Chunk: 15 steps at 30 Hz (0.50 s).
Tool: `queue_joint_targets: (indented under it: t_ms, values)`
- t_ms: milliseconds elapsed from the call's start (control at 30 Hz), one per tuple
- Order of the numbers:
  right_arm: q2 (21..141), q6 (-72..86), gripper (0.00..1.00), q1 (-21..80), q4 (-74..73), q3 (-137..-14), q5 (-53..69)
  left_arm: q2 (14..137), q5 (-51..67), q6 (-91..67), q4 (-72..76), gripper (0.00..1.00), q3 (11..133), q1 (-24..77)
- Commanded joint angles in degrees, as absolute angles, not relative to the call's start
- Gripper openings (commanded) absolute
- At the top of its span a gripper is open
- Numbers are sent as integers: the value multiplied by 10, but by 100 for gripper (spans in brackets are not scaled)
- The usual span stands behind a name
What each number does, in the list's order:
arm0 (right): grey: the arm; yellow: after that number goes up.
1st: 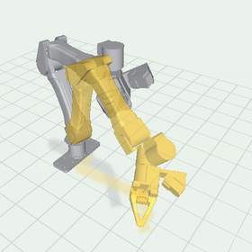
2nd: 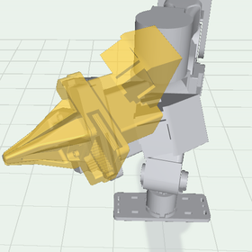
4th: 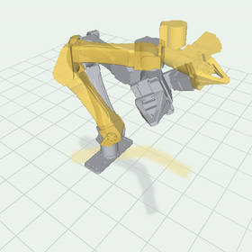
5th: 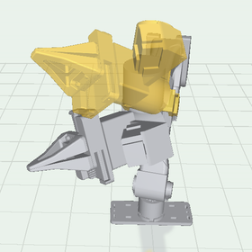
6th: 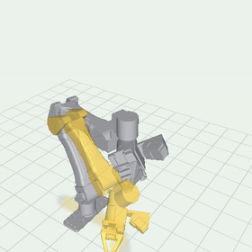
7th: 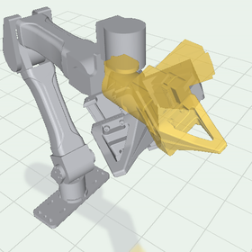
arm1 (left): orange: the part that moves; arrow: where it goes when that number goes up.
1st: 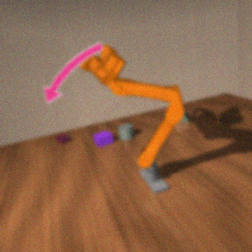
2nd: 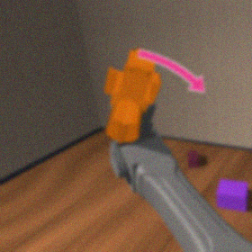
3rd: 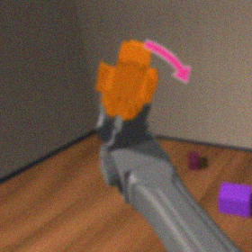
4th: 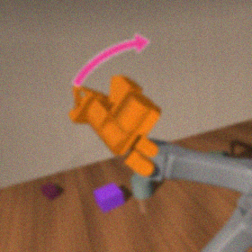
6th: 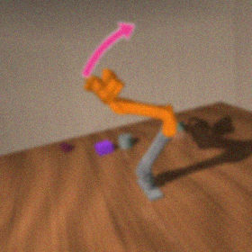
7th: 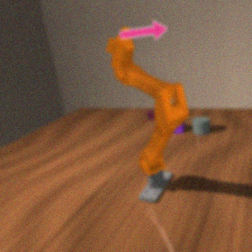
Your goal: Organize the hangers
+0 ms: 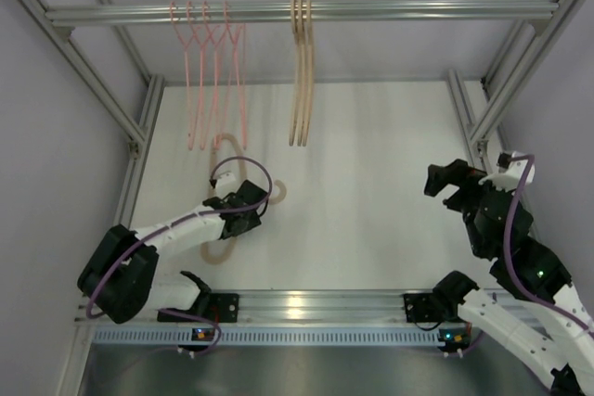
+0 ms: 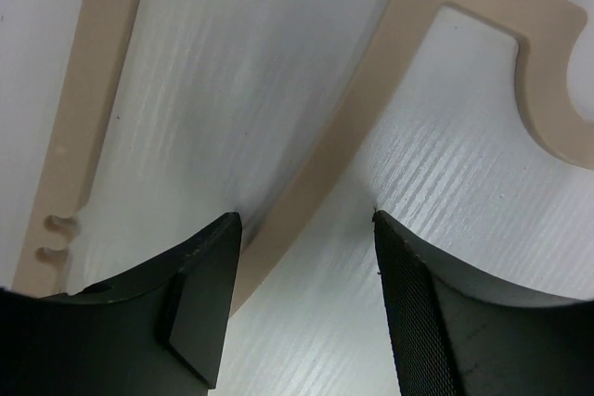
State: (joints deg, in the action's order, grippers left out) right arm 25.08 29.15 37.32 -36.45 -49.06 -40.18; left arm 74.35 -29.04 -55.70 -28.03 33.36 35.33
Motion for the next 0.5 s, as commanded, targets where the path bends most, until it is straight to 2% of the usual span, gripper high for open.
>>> queue_joint_targets:
  t_ms: [0, 200, 233, 300, 333, 467]
  values:
    - [242, 289, 99, 365, -348, -490, -396, 754, -249, -537, -241, 64, 315, 338]
    - [238, 287, 99, 365, -352, -494, -396, 761, -205, -537, -200, 56, 273, 323]
    - [237, 288, 100, 365, -353, -494, -396, 759, -201, -534, -200, 49, 274, 323]
    - [236, 289, 99, 366, -354, -495, -395, 756, -191, -535, -199, 43, 271, 323]
    - [236, 291, 100, 365, -354, -495, -394, 757, -178, -531, -200, 37, 271, 324]
    - [236, 295, 99, 365, -354, -496, -390, 751, -160, -530, -200, 26, 266, 324]
